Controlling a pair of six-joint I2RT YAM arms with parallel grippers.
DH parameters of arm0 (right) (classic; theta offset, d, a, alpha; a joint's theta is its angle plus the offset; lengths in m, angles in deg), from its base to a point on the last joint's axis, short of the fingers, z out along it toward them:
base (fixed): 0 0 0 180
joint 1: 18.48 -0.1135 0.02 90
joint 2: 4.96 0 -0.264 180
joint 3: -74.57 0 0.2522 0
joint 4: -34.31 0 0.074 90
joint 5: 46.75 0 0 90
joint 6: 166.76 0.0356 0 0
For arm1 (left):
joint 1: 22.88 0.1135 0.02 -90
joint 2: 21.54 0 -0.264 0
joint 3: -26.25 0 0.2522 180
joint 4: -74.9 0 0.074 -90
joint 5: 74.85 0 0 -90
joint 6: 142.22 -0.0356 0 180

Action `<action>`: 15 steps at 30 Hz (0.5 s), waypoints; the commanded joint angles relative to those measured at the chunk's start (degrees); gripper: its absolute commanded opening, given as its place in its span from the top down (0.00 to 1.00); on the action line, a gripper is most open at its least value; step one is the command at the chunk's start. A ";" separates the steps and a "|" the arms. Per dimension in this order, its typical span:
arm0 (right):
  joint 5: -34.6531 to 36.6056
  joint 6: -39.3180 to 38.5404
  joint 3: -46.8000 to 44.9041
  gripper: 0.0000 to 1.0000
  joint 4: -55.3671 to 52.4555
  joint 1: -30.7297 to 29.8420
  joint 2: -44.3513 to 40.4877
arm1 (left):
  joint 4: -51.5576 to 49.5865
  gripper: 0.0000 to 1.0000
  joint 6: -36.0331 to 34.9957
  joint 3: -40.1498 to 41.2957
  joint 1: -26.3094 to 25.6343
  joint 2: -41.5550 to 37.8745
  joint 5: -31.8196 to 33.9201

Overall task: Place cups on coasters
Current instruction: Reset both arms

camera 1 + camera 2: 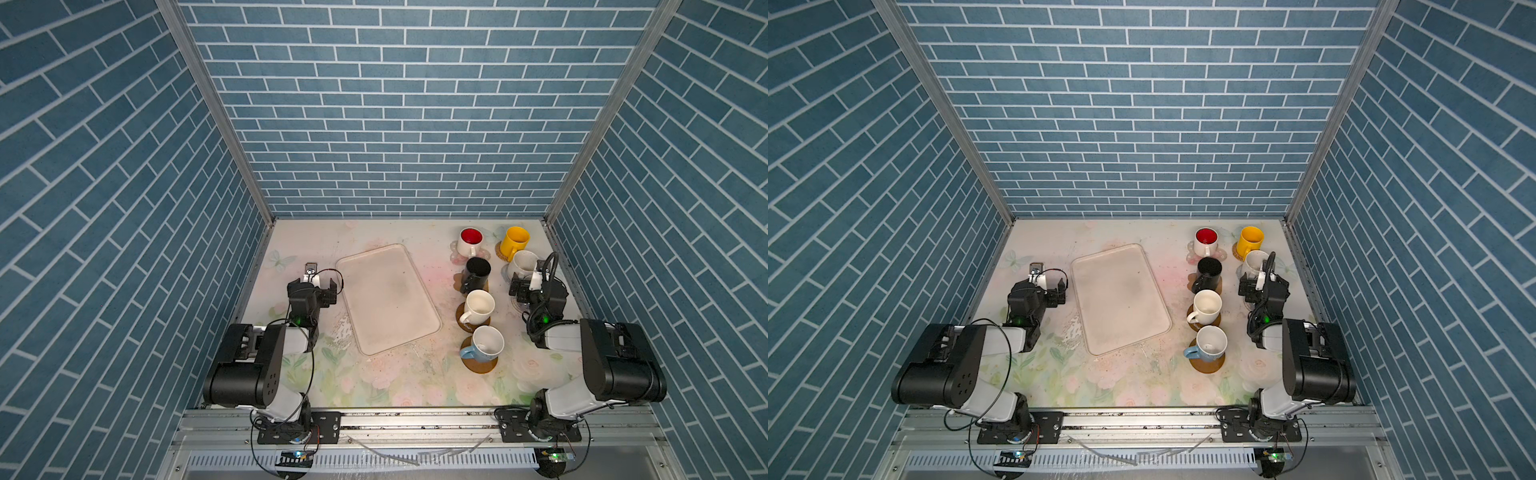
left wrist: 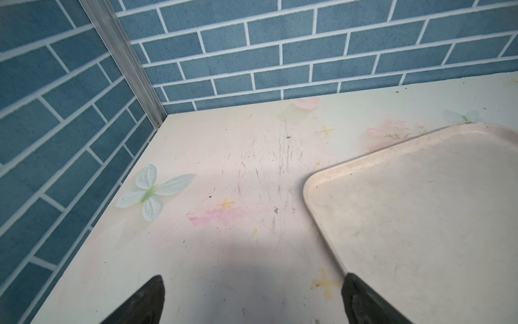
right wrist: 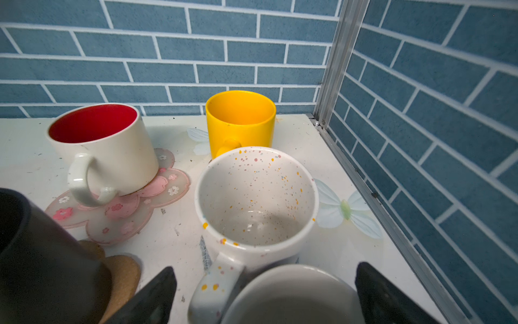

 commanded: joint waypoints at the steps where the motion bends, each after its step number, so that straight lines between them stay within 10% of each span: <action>1: -3.09 1.92 0.26 0.01 -5.74 -0.22 0.66 | -0.52 0.01 -0.53 -0.45 -0.01 0.45 -0.60; 15: -3.52 2.01 0.51 0.01 -5.96 -0.20 0.69 | -0.78 0.01 -0.52 -0.62 -0.01 0.58 -0.68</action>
